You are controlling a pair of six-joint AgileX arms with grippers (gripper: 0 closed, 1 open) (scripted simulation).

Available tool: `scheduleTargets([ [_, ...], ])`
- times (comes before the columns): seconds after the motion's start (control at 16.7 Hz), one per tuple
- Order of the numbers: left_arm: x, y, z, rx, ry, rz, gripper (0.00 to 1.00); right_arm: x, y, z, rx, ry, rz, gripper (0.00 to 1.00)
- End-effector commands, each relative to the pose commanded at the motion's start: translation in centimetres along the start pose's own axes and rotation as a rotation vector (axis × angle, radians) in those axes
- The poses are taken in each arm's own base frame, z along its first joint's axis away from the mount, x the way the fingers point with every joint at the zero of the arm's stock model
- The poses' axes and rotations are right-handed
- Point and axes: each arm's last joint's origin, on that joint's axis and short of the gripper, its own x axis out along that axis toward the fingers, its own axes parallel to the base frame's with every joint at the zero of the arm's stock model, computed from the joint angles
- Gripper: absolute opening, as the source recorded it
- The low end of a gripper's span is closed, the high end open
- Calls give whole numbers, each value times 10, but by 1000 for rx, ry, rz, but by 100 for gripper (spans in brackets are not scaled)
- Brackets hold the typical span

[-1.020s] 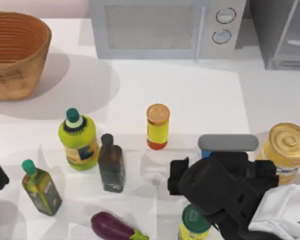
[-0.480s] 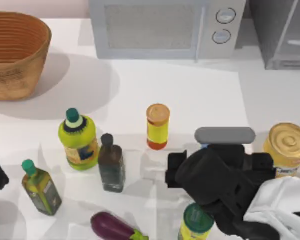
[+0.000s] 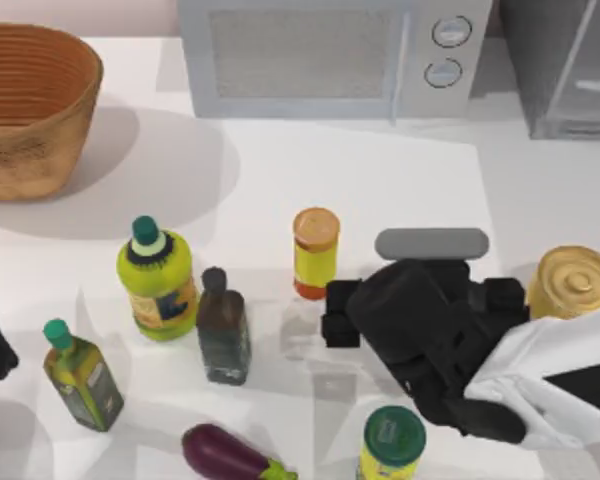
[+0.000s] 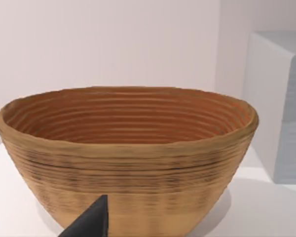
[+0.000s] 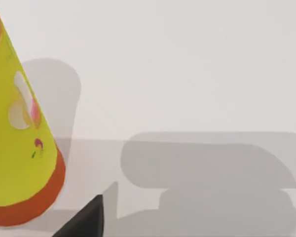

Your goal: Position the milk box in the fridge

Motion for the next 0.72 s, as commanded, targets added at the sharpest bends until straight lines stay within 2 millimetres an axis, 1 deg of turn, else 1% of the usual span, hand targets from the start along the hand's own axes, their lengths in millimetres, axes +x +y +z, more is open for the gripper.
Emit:
scheduleTargets([
  [0.3,0,0,0,0,0,0,100,5,-6,-20,12,-8,-6,100],
  [0.54,0,0,0,0,0,0,100,5,-6,-20,12,-9,-6,100],
  [0.72,0,0,0,0,0,0,100,5,-6,-20,12,-9,-6,77],
])
